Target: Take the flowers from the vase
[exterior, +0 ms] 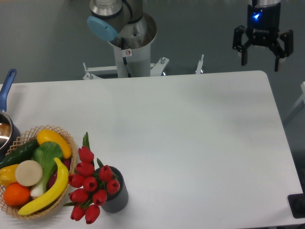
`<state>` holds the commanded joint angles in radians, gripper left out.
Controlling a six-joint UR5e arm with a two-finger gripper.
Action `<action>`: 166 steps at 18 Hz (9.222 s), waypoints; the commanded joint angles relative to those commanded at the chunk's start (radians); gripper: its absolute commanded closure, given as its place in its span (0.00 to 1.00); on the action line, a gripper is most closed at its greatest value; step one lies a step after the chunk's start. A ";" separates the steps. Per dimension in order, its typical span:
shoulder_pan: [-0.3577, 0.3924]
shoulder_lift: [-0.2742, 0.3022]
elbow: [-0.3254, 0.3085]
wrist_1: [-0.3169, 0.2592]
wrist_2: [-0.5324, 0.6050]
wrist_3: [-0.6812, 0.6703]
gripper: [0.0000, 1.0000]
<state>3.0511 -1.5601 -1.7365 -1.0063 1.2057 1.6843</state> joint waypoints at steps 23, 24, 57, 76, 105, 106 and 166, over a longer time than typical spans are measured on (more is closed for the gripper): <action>-0.119 -0.026 -0.071 0.018 -0.152 -0.343 0.00; -0.136 -0.032 -0.072 0.026 -0.172 -0.359 0.00; -0.363 -0.173 -0.141 0.169 -0.561 -0.376 0.00; -0.511 -0.356 0.003 0.225 -0.586 -0.512 0.00; -0.618 -0.466 0.092 0.284 -0.577 -0.557 0.00; -0.626 -0.471 0.095 0.287 -0.577 -0.557 0.00; -0.505 -0.298 0.342 0.282 -0.673 -1.020 0.59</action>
<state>2.5463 -1.8577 -1.3944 -0.7240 0.5323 0.6642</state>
